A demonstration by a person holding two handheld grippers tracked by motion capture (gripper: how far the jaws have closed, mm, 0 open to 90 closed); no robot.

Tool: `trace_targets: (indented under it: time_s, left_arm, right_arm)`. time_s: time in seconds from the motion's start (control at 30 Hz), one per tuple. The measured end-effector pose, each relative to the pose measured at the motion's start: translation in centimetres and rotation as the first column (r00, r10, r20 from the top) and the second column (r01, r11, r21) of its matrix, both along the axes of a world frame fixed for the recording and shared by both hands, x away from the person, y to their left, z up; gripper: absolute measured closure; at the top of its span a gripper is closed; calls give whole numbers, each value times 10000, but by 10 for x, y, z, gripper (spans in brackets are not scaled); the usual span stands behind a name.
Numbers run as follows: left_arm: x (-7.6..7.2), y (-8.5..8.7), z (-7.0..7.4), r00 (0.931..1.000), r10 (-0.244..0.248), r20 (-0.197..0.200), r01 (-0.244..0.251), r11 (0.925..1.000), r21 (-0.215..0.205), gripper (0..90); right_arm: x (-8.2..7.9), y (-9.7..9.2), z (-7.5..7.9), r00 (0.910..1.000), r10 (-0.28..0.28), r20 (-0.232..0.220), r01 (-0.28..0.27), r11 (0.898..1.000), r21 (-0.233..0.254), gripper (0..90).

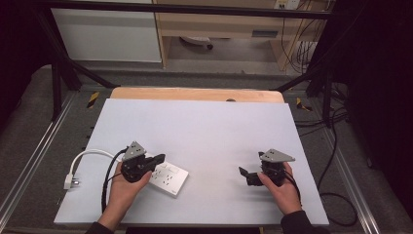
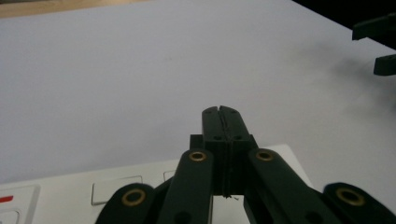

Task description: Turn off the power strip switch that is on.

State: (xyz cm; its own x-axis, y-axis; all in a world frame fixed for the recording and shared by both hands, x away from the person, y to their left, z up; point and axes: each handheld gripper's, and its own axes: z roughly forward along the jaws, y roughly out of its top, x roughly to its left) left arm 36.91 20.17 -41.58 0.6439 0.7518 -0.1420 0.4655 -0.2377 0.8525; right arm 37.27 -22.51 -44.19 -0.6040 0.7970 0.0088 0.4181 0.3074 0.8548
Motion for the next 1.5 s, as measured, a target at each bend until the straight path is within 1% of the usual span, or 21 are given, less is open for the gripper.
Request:
trace_targets:
  time_s: [0.1, 0.13, 0.17, 0.23, 0.27, 0.37, 0.5, 0.63, 1.03, 1.3, 1.5]
  left_arm:
    - [1, 0, -1, 10000, 16, -69, -16, 10000, 71, 898]
    - [1, 1, -3, 9999, 54, -163, -51, 9998, 179, 898]
    - [2, 1, -4, 9997, 58, -240, -54, 9998, 189, 898]
    - [2, 1, -6, 9996, 56, -292, -48, 9997, 257, 898]
    - [2, 0, -7, 9994, 0, -359, 13, 9994, 360, 898]
    - [3, -2, -9, 9990, -73, -447, 95, 9987, 495, 898]
    - [3, -2, -10, 9987, -81, -506, 111, 9983, 577, 898]
    - [5, -2, -13, 9976, -79, -690, 128, 9975, 699, 898]
    - [7, -4, -17, 9970, -69, -777, 135, 9963, 846, 898]
    - [8, -4, -18, 9971, -12, -764, 83, 9957, 923, 898]
    - [12, -6, -20, 9969, 4, -792, 69, 9957, 923, 898]
  right_arm:
    - [-1, 0, 0, 10000, 4, -6, -4, 10000, 5, 32]
    - [-1, 0, 1, 10000, 15, 1, -15, 10000, -1, 32]
    - [-1, 0, 1, 10000, 15, 12, -15, 10000, -7, 32]
    - [0, 0, 1, 10000, 13, 15, -13, 10000, -2, 32]
    - [0, 0, 1, 10000, 10, 11, -10, 10000, -3, 32]
    - [-1, 0, 1, 10000, -3, 4, 3, 10000, 34, 32]
    - [-1, 0, 1, 10000, -12, -4, 12, 10000, 26, 32]
    - [-1, 0, 1, 10000, 45, -1, -45, 10000, -3, 32]
    - [-1, 0, 0, 10000, 66, 23, -66, 10000, -40, 32]
    - [0, 0, 0, 10000, 91, 5, -91, 10000, -40, 34]
    - [-1, 0, 0, 10000, 93, 2, -93, 9999, -38, 34]
